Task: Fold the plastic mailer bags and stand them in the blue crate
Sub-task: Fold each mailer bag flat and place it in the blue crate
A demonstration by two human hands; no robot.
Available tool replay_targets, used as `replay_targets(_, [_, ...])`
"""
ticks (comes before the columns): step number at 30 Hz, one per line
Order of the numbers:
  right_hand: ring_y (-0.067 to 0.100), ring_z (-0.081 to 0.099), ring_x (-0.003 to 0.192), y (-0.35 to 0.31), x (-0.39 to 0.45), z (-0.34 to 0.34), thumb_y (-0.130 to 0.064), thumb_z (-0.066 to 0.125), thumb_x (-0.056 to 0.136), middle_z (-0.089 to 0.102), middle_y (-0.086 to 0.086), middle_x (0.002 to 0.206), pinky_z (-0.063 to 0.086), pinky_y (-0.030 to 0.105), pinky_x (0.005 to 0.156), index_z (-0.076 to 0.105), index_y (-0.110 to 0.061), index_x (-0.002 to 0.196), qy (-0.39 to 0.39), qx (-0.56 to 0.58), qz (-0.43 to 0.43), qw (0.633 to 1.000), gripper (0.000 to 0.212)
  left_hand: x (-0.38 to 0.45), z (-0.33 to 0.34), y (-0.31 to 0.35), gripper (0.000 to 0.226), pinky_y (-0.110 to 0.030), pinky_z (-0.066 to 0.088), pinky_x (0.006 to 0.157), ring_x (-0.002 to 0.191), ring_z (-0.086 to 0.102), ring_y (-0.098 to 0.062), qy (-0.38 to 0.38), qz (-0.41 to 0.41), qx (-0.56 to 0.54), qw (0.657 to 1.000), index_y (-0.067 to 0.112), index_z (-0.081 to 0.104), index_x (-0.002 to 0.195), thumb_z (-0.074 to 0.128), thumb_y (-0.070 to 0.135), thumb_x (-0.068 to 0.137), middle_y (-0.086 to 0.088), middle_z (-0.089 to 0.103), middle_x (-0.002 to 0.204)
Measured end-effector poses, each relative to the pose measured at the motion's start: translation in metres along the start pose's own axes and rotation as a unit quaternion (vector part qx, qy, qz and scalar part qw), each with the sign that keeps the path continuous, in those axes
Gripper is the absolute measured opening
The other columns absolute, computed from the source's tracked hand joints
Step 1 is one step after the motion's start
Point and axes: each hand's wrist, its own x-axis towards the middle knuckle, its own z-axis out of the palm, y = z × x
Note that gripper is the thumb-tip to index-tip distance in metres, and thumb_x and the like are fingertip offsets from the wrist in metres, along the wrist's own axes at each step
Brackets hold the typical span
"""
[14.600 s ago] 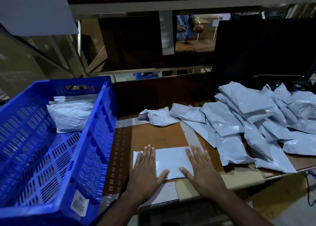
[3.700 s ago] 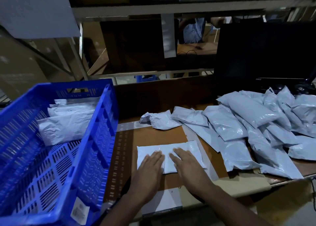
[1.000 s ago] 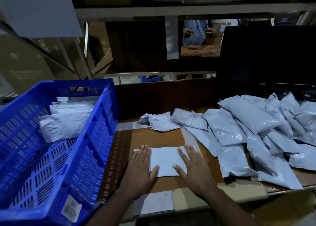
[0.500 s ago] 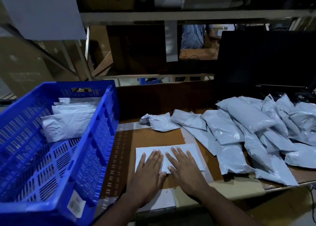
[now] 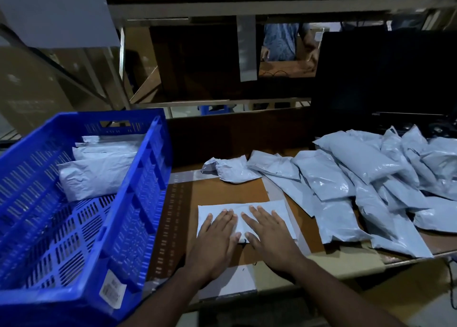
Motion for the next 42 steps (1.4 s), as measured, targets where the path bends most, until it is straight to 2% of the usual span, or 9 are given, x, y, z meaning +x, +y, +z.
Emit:
replay_targets(3, [0.011, 0.02, 0.151, 0.0, 0.012, -0.021, -0.067, 0.016, 0.098, 0.023, -0.01, 0.164, 0.01, 0.041, 0.122, 0.033, -0.039, 0.153, 0.017, -0.001, -0.002, 1.0, 0.063, 0.015, -0.015, -0.001, 0.055, -0.029, 0.02, 0.121, 0.146, 0.032, -0.004, 0.034, -0.022, -0.027, 0.999, 0.031, 0.047, 0.149, 0.02, 0.047, 0.105, 0.013, 0.044, 0.156])
replay_targets(5, [0.013, 0.023, 0.15, 0.0, 0.019, -0.022, -0.056, 0.032, 0.103, 0.025, -0.008, 0.164, 0.011, 0.041, 0.122, 0.035, -0.037, 0.152, 0.065, -0.023, 0.011, 0.998, 0.053, 0.026, -0.018, -0.003, 0.047, -0.033, 0.026, 0.121, 0.144, 0.038, -0.008, 0.049, -0.057, -0.032, 0.997, 0.033, 0.045, 0.15, 0.034, 0.048, 0.107, 0.012, 0.043, 0.157])
replay_targets(8, [0.017, 0.0, 0.155, -0.002, 0.024, -0.013, -0.069, -0.001, 0.095, -0.003, -0.006, 0.166, -0.009, 0.041, 0.122, 0.017, -0.028, 0.16, 0.056, -0.05, 0.017, 0.997, 0.079, 0.031, -0.006, -0.01, 0.063, -0.038, 0.007, 0.127, 0.154, 0.017, -0.009, 0.02, -0.072, 0.029, 0.997, 0.029, 0.026, 0.16, 0.024, 0.059, 0.104, 0.01, 0.021, 0.167])
replay_targets(11, [0.014, -0.012, 0.153, 0.002, 0.019, -0.002, -0.075, -0.034, 0.071, -0.02, -0.009, 0.159, -0.011, 0.043, 0.124, -0.003, -0.023, 0.16, 0.018, -0.049, 0.016, 0.999, 0.108, 0.022, 0.009, -0.018, 0.07, -0.038, -0.001, 0.124, 0.154, 0.018, -0.01, 0.029, -0.029, 0.088, 0.995, 0.021, 0.03, 0.159, 0.008, 0.057, 0.103, 0.004, 0.027, 0.166])
replay_targets(16, [0.012, -0.014, 0.153, 0.014, 0.005, 0.002, -0.083, -0.018, 0.076, -0.018, -0.007, 0.164, -0.001, 0.036, 0.126, -0.009, -0.024, 0.159, 0.047, -0.008, 0.075, 0.996, 0.103, 0.019, 0.011, -0.022, 0.071, -0.029, -0.008, 0.124, 0.156, 0.0, -0.008, 0.041, -0.062, 0.032, 0.997, 0.022, 0.012, 0.163, 0.023, 0.059, 0.104, 0.006, 0.003, 0.17])
replay_targets(26, [0.014, -0.009, 0.154, 0.018, 0.001, 0.007, -0.084, -0.007, 0.081, -0.008, -0.004, 0.168, -0.002, 0.036, 0.125, -0.004, -0.023, 0.161, 0.065, -0.004, 0.132, 0.989, 0.1, 0.02, 0.003, -0.02, 0.074, -0.024, -0.015, 0.116, 0.155, -0.003, -0.008, 0.013, -0.099, -0.005, 0.995, 0.023, 0.008, 0.163, 0.028, 0.061, 0.104, 0.008, -0.001, 0.17])
replay_targets(34, [0.013, -0.012, 0.153, 0.019, -0.002, -0.009, -0.072, 0.035, 0.094, -0.007, -0.003, 0.168, -0.003, 0.038, 0.125, 0.003, -0.021, 0.161, 0.07, 0.069, 0.12, 0.988, 0.09, 0.017, -0.004, -0.02, 0.071, -0.031, -0.011, 0.125, 0.154, -0.011, -0.005, 0.033, -0.083, -0.08, 0.993, 0.025, 0.007, 0.163, 0.04, 0.051, 0.105, 0.011, -0.003, 0.169])
replay_targets(37, [0.01, -0.016, 0.152, 0.022, -0.022, -0.012, -0.07, 0.042, 0.093, -0.003, -0.01, 0.167, -0.007, 0.044, 0.124, 0.013, -0.028, 0.159, 0.103, 0.051, 0.082, 0.99, 0.083, 0.007, -0.008, -0.02, 0.068, -0.034, -0.001, 0.128, 0.155, 0.0, -0.005, 0.078, -0.075, -0.108, 0.988, 0.027, 0.019, 0.161, 0.05, 0.047, 0.103, 0.017, 0.011, 0.164])
replay_targets(42, [0.01, -0.003, 0.153, 0.027, -0.047, 0.001, -0.068, 0.049, 0.084, 0.02, -0.012, 0.162, 0.001, 0.046, 0.126, 0.04, -0.032, 0.145, 0.129, 0.082, 0.061, 0.986, 0.072, -0.02, -0.004, -0.025, 0.066, -0.035, 0.023, 0.124, 0.15, 0.021, -0.003, 0.041, -0.044, -0.113, 0.992, 0.032, 0.036, 0.154, 0.06, 0.054, 0.096, 0.017, 0.026, 0.163])
